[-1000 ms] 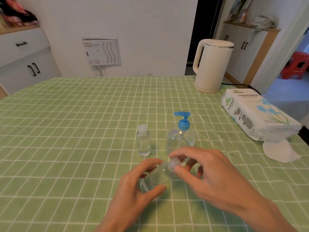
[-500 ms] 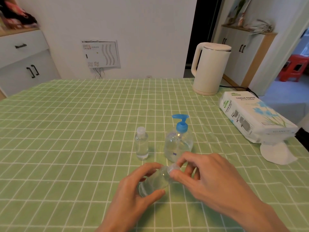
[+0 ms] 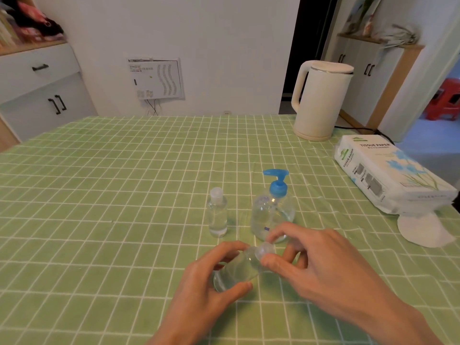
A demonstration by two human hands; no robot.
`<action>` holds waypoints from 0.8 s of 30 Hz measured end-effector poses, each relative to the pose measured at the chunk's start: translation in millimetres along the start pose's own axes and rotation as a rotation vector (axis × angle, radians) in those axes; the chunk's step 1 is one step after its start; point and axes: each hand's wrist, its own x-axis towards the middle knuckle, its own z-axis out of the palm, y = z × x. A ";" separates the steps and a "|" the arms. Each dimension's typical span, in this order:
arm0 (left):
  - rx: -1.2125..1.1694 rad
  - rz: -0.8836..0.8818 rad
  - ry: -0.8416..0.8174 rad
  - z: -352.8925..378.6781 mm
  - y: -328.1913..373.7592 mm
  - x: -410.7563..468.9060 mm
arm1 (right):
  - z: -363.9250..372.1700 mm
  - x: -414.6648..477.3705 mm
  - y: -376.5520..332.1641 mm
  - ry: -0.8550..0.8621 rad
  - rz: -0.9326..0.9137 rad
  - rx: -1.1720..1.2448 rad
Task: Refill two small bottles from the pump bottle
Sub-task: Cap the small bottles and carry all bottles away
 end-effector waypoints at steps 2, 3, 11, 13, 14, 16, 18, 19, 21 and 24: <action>-0.007 -0.007 0.005 0.0 -1.0 -0.4 | 2.1 0.5 -1.6 -0.037 -0.024 -0.002; -0.004 -0.005 0.007 -0.1 -0.9 -0.2 | 4.5 1.4 -1.5 -0.031 -0.022 -0.025; -0.047 -0.001 0.019 -2.0 0.6 1.7 | 15.1 6.5 0.2 0.077 0.007 -0.035; -0.036 0.006 0.023 -1.2 -0.6 1.8 | 20.0 6.2 -0.3 0.104 0.006 -0.024; -0.028 0.011 0.028 -0.1 -1.0 1.6 | 23.4 6.3 -1.0 0.132 0.007 -0.030; -0.014 0.025 0.049 2.6 -1.7 0.4 | 30.3 5.7 -3.0 0.199 0.009 -0.049; -0.018 0.020 0.062 4.6 -2.9 -0.3 | 35.7 5.7 -4.5 0.248 0.013 -0.050; -0.029 0.014 0.064 4.9 -3.9 -0.7 | 37.4 6.1 -4.7 0.261 0.017 -0.051; -0.050 0.019 0.078 3.6 -4.9 -0.7 | 39.1 7.5 -4.5 0.271 0.016 -0.044; -0.093 0.024 0.123 1.8 -8.0 -0.8 | 37.5 9.0 -1.8 0.217 -0.017 0.057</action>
